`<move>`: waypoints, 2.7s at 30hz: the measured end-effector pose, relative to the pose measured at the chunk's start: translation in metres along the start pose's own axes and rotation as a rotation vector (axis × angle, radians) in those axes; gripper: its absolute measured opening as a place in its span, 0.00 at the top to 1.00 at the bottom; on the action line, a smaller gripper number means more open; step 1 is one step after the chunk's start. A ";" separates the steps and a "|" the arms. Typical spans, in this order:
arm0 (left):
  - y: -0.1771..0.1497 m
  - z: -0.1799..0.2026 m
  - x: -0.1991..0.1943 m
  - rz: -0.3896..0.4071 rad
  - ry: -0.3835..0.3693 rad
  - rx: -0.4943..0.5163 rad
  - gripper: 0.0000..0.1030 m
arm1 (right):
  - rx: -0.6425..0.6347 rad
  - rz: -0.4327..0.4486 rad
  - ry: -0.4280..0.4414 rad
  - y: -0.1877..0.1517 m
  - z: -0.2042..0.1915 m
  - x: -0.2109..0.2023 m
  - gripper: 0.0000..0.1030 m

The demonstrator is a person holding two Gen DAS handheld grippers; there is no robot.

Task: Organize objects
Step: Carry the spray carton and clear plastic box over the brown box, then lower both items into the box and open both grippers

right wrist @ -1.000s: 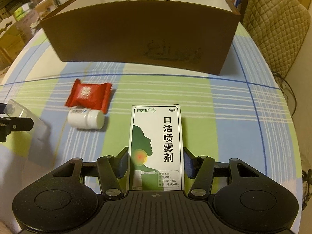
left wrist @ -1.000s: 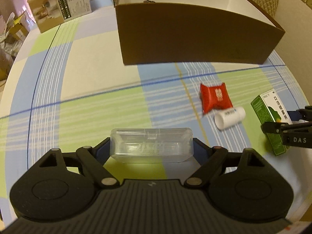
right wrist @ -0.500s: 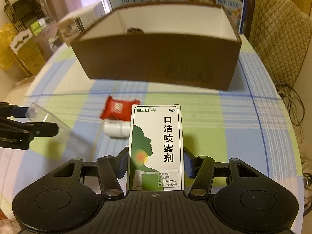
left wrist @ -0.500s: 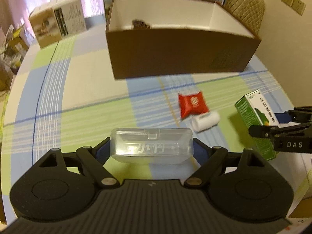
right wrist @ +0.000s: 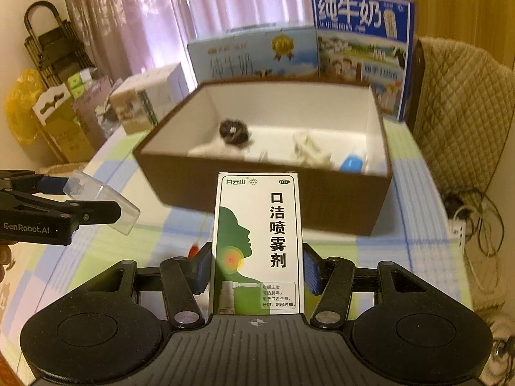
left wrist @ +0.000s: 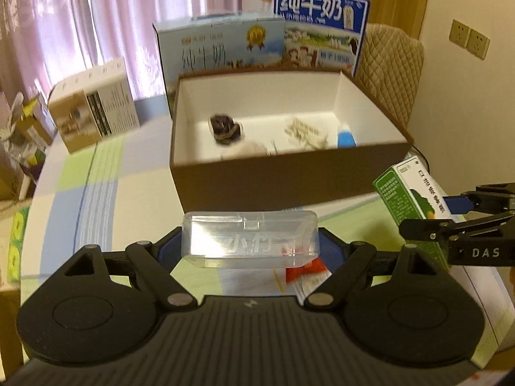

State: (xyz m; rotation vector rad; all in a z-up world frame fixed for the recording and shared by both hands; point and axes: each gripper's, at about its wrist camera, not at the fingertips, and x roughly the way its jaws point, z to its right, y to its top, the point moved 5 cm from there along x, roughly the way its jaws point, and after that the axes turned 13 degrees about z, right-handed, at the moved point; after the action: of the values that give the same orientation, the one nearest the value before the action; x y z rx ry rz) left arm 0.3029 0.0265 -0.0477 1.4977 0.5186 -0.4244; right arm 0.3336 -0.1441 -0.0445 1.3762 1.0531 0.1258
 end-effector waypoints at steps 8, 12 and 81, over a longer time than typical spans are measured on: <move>0.050 -0.011 0.028 0.061 0.030 0.018 0.19 | 0.002 0.084 -0.010 0.061 0.025 0.026 0.49; 0.077 -0.019 0.049 0.085 0.044 0.036 0.19 | 0.001 0.101 -0.036 0.089 0.040 0.051 0.49; 0.120 -0.030 0.245 -0.025 0.053 0.099 0.04 | 0.030 0.002 -0.120 0.106 0.111 0.188 0.44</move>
State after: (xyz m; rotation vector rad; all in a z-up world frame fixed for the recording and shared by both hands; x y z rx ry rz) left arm 0.5705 0.0731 -0.0882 1.6021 0.5652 -0.4364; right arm 0.5653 -0.0792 -0.0742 1.3947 0.9569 0.0290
